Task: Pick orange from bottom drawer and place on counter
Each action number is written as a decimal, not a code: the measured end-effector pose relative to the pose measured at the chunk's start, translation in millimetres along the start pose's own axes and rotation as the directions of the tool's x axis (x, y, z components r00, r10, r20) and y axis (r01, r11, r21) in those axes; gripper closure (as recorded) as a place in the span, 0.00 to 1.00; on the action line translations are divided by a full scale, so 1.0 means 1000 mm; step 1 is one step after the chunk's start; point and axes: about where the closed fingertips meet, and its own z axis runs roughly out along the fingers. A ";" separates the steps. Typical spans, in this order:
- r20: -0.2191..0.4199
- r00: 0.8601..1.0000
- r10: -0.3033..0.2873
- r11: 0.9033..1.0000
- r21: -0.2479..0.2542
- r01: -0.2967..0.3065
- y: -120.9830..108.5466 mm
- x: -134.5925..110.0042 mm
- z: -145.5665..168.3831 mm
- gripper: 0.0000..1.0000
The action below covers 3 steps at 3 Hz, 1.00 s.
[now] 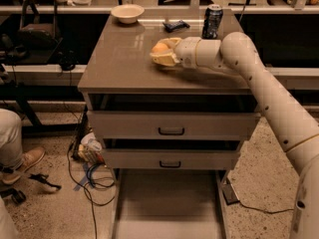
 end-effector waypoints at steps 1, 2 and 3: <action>0.005 1.000 0.009 1.000 0.026 -0.009 -0.007 0.002 -0.007 0.00; 0.012 1.000 0.013 0.999 0.050 -0.013 -0.014 0.005 -0.012 0.00; 0.010 1.000 0.007 0.992 0.122 -0.008 -0.028 0.007 -0.036 0.00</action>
Offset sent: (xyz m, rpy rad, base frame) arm 0.0105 -0.0358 0.0023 0.0327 -0.0172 -0.0853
